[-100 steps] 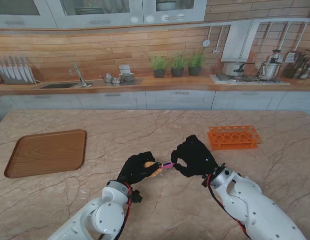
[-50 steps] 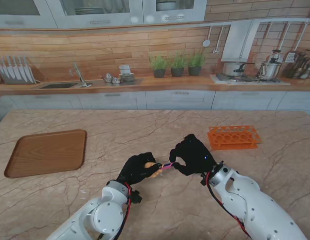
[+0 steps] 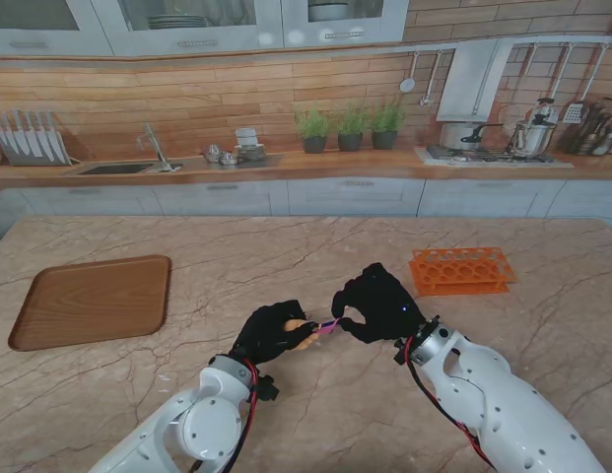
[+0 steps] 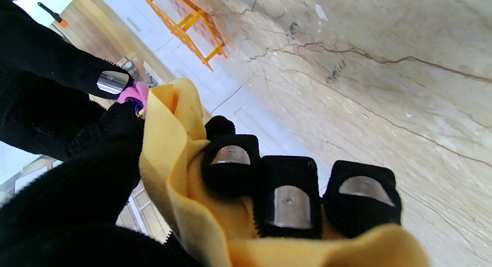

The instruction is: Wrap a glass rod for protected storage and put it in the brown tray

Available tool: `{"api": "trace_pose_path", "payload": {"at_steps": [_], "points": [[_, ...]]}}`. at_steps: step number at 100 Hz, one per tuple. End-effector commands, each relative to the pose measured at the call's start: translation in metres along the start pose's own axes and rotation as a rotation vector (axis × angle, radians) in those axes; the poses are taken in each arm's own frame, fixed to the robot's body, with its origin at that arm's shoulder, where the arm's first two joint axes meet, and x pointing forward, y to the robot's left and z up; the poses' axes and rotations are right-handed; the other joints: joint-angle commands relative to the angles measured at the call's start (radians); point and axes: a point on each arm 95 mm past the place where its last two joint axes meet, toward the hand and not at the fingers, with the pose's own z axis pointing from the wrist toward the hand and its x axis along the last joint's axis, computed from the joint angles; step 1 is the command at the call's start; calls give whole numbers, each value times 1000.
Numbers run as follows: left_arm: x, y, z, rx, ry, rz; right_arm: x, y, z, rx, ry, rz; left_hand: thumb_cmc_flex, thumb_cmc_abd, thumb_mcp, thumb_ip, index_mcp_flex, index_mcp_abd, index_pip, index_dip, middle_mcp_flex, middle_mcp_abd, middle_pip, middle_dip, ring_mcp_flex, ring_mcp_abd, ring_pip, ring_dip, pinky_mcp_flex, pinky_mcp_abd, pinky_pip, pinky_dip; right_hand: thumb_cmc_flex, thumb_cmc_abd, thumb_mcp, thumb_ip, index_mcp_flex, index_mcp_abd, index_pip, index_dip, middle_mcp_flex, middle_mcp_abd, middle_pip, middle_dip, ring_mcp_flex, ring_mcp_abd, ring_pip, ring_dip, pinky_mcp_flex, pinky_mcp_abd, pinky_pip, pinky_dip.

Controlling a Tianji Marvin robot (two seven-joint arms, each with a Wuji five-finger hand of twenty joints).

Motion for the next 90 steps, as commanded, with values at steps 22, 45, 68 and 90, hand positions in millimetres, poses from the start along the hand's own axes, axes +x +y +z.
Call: {"api": "trace_pose_path", "payload": {"at_steps": [22, 45, 68, 90], "points": [[2, 4, -4, -10, 3, 0, 5, 3, 3, -13, 5, 14, 167, -57, 123, 82, 10, -3, 13, 6, 46, -151, 177, 27, 19, -113, 104, 10, 23, 4, 155, -7, 90, 139, -14, -11, -42, -58, 39, 34, -42, 3, 4, 2, -24, -28, 23, 2, -16, -16, 20, -6], [2, 4, -5, -21, 10, 0, 5, 2, 4, -9, -1, 22, 165, -57, 124, 82, 12, -4, 14, 6, 48, -151, 177, 28, 19, -114, 104, 10, 23, 4, 155, -7, 91, 155, -35, -9, -56, -60, 33, 33, -52, 4, 1, 2, -32, -28, 21, 1, -22, -18, 17, -4], [2, 4, -5, -28, 13, 4, 5, 3, 5, -9, -4, 27, 164, -59, 127, 82, 14, -4, 13, 7, 49, -151, 177, 28, 19, -115, 105, 10, 24, 3, 156, -8, 83, 174, -54, -5, -70, -61, 28, 30, -67, 9, -1, 4, -39, -28, 19, 1, -27, -19, 14, -3], [3, 5, -6, -34, 20, 1, 5, 2, 5, -3, -12, 31, 163, -59, 129, 82, 14, -5, 11, 9, 49, -152, 177, 29, 19, -115, 106, 10, 26, 4, 156, -8, 84, 186, -69, -2, -80, -67, 25, 27, -76, 12, -1, 6, -45, -24, 18, 1, -31, -17, 12, -1]]}}
